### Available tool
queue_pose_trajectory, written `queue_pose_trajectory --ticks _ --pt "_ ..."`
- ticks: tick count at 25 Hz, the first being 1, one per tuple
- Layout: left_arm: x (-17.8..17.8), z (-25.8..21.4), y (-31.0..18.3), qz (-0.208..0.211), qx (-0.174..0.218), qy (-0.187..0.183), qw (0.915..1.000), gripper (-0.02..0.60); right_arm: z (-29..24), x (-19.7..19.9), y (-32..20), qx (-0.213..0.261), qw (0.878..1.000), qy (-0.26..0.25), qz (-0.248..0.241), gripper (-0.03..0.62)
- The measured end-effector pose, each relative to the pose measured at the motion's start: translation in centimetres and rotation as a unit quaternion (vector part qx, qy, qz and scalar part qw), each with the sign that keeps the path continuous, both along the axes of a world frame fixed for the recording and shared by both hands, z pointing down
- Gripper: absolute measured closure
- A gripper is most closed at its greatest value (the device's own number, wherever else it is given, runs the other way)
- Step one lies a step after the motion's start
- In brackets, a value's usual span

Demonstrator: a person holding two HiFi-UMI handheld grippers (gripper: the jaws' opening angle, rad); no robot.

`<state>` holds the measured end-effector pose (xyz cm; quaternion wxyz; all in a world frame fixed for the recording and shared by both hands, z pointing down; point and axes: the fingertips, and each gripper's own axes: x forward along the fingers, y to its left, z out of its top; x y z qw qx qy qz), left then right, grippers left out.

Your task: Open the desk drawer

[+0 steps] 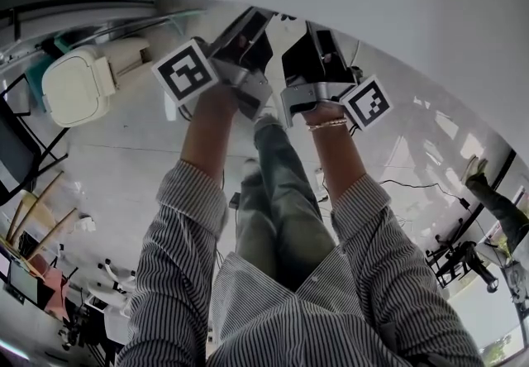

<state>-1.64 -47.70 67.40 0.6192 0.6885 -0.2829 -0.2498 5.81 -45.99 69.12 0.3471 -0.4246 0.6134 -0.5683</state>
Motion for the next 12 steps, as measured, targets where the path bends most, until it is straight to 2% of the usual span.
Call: queue_pose_trajectory --ticks 5,12 --pt "-0.31 0.14 0.03 -0.011 -0.005 0.012 0.9999 0.538 -0.01 -0.31 -0.04 0.001 1.000 -0.008 -0.009 0.551" --pt "-0.48 0.08 0.54 -0.018 -0.002 0.023 0.9996 0.541 0.01 -0.36 0.40 -0.020 1.000 -0.022 0.003 0.553"
